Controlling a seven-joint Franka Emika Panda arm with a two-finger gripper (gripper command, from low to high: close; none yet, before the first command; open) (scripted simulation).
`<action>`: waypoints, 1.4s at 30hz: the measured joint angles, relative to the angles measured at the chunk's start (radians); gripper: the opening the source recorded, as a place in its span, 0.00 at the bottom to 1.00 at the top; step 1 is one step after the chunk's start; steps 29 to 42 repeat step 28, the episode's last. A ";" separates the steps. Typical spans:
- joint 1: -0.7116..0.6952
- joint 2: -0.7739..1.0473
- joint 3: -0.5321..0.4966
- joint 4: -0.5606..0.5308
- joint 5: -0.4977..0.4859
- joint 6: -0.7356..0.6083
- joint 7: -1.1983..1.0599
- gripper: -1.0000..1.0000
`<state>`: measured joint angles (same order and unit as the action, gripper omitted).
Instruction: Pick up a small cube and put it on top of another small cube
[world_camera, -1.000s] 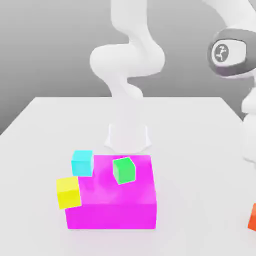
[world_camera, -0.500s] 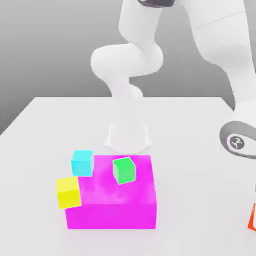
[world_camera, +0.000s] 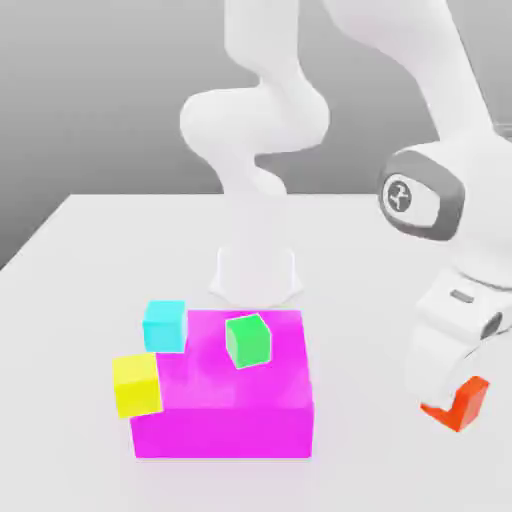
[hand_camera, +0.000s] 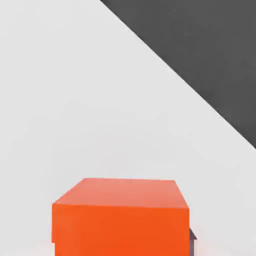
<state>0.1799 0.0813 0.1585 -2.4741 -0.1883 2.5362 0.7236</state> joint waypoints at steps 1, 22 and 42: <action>-0.032 -0.036 -0.015 -0.023 0.004 -0.013 0.013 0.00; -0.480 -0.609 -0.288 -0.465 0.095 -0.123 0.234 0.00; -0.484 -0.517 -0.293 -0.497 0.093 0.000 0.233 1.00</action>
